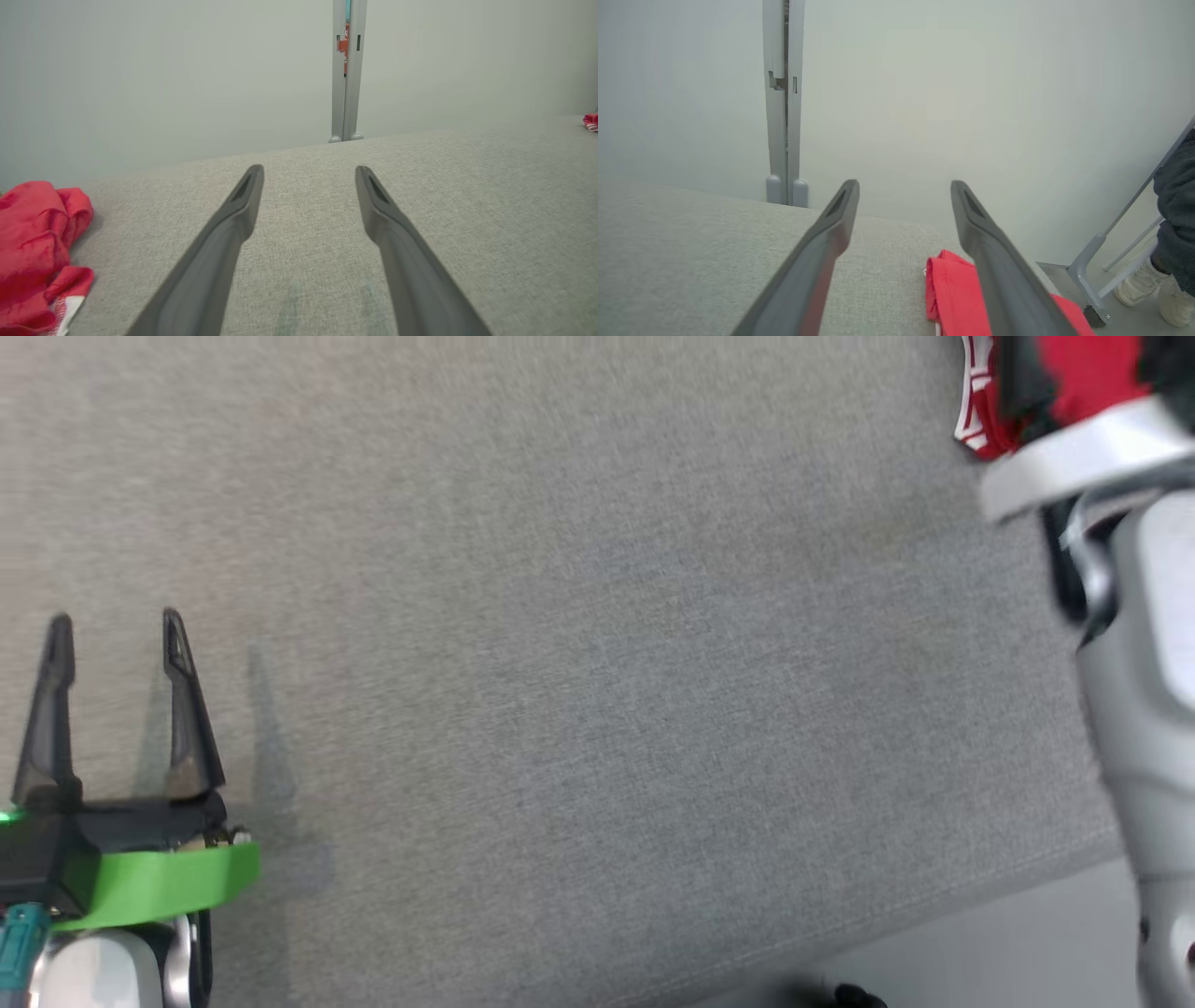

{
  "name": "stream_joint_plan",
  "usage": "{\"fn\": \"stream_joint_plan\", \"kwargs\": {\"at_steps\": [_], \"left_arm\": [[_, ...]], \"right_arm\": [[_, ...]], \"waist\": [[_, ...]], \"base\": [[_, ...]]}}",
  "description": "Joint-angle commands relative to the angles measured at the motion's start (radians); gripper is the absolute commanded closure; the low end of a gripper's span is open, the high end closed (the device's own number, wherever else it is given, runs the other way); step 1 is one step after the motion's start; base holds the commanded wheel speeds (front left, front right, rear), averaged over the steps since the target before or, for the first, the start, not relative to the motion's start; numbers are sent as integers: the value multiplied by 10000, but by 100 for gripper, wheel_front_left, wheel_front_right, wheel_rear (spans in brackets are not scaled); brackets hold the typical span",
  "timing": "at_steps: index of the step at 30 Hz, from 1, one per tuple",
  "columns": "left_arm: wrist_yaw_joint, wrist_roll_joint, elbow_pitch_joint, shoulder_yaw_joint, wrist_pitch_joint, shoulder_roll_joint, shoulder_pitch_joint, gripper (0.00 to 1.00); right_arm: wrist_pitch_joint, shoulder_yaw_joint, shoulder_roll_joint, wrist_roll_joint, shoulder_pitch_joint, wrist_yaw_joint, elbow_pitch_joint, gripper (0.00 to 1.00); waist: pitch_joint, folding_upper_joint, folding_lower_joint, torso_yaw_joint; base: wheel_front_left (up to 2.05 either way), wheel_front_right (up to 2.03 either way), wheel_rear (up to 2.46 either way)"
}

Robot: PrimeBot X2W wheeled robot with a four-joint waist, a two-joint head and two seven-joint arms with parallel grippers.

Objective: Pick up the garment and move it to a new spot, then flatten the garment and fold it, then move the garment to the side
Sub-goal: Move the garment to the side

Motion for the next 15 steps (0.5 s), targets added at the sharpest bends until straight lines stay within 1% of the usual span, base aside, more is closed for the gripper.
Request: {"fn": "stream_joint_plan", "kwargs": {"at_steps": [1, 4, 8, 15], "left_arm": [[-31, -83, 126, 66, 1, -65, 207, 0], [-56, -144, 414, 200, 0, -218, 429, 0], [-82, -190, 809, 374, 0, -353, 733, 0], [-158, -207, 1398, 550, 0, -533, 1155, 0]], "right_arm": [[-21, 121, 41, 125, 507, -14, -142, 0], [-21, 401, 305, 309, 1483, -14, -499, 0], [-21, 625, 450, 576, 2749, -14, -894, 0], [-21, 420, 691, 730, 4736, -14, -1570, 0]], "waist": [[-1259, 0, 0, 890], [-1720, 0, 0, 1099], [-2236, 0, 0, 1318], [-2979, 0, 0, 1548]], "base": [[0, 0, 0], [0, 0, 0], [0, 0, 0], [0, 0, 0]]}}
